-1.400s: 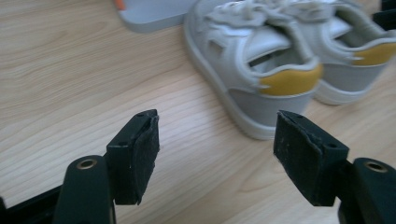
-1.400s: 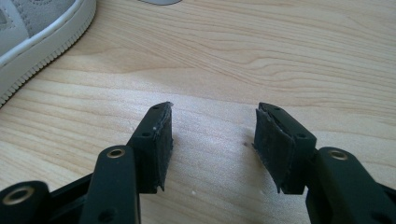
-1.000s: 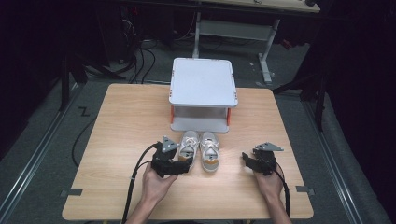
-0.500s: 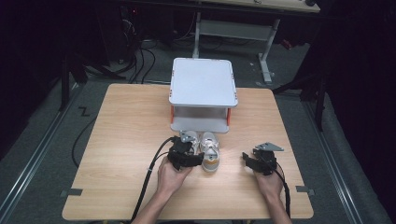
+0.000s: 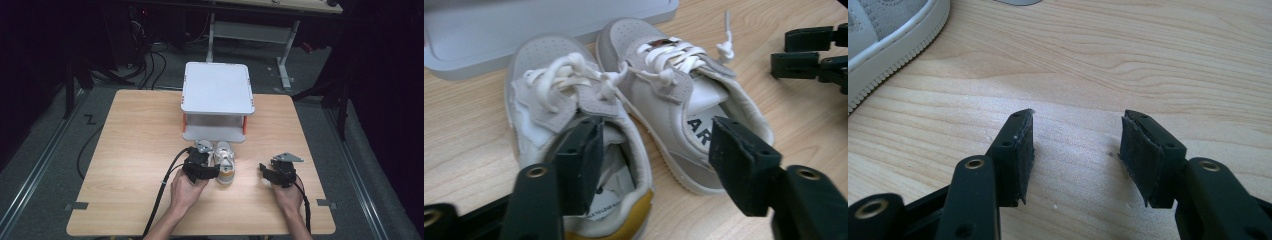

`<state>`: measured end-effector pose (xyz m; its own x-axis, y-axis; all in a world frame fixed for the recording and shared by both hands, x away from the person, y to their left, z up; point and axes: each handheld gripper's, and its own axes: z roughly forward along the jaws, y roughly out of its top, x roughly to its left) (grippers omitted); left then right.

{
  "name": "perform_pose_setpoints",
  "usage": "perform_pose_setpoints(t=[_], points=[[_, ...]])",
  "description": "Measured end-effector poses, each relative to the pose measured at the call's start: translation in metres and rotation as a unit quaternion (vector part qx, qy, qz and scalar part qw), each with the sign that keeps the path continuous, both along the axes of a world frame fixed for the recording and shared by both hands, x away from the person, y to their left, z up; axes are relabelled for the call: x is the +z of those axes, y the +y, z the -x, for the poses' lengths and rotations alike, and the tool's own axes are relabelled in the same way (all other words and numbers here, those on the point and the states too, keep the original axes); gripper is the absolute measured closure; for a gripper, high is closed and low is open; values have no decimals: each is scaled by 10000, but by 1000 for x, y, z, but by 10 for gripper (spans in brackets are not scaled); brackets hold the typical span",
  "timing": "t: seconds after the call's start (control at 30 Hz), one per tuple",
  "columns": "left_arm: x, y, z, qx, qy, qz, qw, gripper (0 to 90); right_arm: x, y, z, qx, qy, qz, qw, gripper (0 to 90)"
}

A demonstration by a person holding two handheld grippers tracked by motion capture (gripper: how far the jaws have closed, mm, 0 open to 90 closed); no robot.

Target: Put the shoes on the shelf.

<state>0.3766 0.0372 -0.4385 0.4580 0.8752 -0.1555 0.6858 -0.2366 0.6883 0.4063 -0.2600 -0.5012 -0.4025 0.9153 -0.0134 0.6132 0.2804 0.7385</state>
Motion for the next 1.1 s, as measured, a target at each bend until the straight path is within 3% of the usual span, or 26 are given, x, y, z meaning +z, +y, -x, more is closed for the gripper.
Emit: perform_pose_setpoints(t=[0.07,0.17,0.33,0.53,0.63,0.67,0.77,0.97,1.1], points=[[-1,-1,-1,11,18,-33,10000,415,0,0,0,-4,-14,36,10000,477],[-1,-2,-3,15,68,95,9999,402,0,0,0,-3,-15,35,10000,477],[0,-6,-4,56,104,35,9999,386,0,0,0,-5,-15,35,10000,478],[0,-10,-3,174,97,-85,9998,449,0,0,0,-9,-15,34,10000,478],[-2,-11,-3,168,202,-140,9996,473,0,0,0,-13,-14,34,10000,478],[-3,-11,-2,239,136,-149,9995,471,0,0,0,-14,-15,34,10000,478],[-4,-11,-2,322,79,-90,9994,439,0,0,0,-14,-13,31,10000,478],[-8,-12,-9,340,286,154,9989,429,0,0,0,-14,-13,28,10000,479],[-13,-16,-12,353,261,34,9990,487,0,0,0,-15,-13,27,10000,478]])
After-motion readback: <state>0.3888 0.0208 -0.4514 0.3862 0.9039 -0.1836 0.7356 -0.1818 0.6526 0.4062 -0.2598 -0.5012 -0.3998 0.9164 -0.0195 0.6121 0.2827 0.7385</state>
